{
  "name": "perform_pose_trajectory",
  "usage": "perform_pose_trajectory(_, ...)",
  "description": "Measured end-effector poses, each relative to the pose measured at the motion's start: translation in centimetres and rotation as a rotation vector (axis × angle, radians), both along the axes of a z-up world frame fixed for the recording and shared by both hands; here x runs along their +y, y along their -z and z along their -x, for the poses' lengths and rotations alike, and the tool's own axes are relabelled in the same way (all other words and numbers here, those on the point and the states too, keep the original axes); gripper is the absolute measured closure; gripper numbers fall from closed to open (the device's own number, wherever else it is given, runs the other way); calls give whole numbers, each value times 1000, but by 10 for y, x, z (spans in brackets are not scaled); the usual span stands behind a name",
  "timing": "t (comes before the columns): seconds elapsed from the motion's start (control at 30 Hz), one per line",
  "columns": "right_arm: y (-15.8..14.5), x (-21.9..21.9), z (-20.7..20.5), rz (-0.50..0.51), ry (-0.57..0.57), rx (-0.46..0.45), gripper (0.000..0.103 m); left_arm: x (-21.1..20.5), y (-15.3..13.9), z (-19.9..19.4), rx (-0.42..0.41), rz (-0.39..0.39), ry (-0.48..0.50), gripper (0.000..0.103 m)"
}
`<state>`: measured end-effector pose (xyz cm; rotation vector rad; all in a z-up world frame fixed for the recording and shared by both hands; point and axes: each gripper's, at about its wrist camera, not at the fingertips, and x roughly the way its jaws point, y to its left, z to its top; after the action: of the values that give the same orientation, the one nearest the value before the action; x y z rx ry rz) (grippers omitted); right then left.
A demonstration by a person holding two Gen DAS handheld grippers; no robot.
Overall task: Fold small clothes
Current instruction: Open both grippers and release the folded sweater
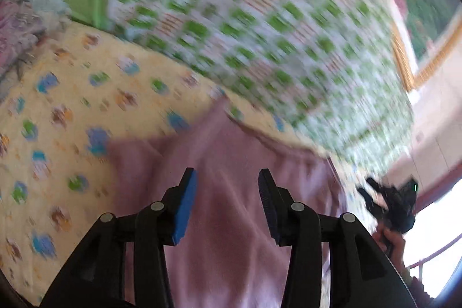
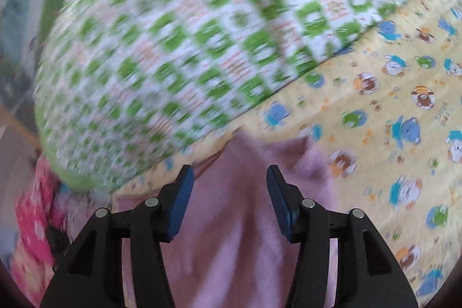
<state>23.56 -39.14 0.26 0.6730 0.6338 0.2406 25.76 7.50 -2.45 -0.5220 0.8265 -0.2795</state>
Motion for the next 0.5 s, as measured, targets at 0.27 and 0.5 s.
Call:
perform_pose_trajectory(0.27, 29, 130, 47, 393, -471, -69, 54, -130, 45, 56, 14, -275, 376, 56)
perform_pose_trajectory(0.5, 70, 155, 9, 436, -557, 14, 55, -170, 77, 32, 18, -371, 433, 57)
